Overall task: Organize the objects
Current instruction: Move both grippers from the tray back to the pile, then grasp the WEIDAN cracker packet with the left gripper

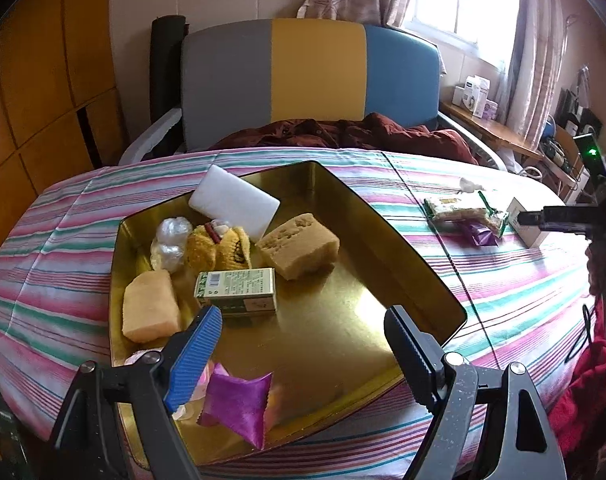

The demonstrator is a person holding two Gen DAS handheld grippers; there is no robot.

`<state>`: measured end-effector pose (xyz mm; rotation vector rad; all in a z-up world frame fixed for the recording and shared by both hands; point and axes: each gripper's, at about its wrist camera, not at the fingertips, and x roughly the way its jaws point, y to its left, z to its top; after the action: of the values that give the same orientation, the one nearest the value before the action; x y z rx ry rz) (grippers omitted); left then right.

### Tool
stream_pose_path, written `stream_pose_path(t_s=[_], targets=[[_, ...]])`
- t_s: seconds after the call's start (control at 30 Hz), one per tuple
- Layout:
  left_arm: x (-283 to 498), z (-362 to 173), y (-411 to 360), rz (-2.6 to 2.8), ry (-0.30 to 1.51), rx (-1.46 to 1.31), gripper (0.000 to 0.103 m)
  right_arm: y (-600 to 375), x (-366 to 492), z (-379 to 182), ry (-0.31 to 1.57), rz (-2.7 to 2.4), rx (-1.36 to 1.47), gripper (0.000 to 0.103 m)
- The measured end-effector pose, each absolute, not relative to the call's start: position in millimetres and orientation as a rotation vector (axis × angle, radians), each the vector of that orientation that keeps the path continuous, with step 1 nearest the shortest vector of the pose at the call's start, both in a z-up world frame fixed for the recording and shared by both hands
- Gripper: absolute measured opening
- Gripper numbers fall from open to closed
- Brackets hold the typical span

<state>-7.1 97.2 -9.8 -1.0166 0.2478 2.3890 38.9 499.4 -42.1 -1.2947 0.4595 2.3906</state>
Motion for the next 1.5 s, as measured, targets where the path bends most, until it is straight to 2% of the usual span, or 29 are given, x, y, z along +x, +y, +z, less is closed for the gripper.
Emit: stream_pose_path(t_s=[0.1,0.27,0.5,0.83,1.03,1.3,1.4,1.5], targets=[[-7.0,-7.5,107.4,2.373,0.273,-1.010,0.084,525.5,42.0,-53.5,0.520,2.345,-1.270,0.062],[-11.2,-3.1,135.8,2.310,0.280,-1.012,0.087,555.8,53.5,-82.7,0.767,2.254,-1.302,0.062],[-15.6,7.4,199.8,2.156,0.259,-1.015,0.087,557.2,57.1,-74.7,0.776,2.285,-1.270,0.062],[-70.0,-10.4,293.5,1.862,-0.061,-1.376,0.087,561.1,64.3,-61.9,0.815,2.331,-1.219,0.062],[-100.7,-42.0,337.6,1.819,-0.161,-1.547,0.087,557.8,66.5,-56.9,0.840,2.367,-1.208,0.062],[-139.5,-92.4,364.9,1.736,-0.457,-1.818,0.087,558.9,60.9,-59.2,0.872,2.387,-1.230,0.062],[-148.2,-96.1,371.6,1.755,-0.508,-1.830,0.090,557.6,60.0,-59.7,0.880,2.395,-1.238,0.062],[-153.9,-88.3,383.5,1.814,-0.466,-1.790,0.090,557.3,59.9,-60.2,0.888,2.400,-1.243,0.062]])
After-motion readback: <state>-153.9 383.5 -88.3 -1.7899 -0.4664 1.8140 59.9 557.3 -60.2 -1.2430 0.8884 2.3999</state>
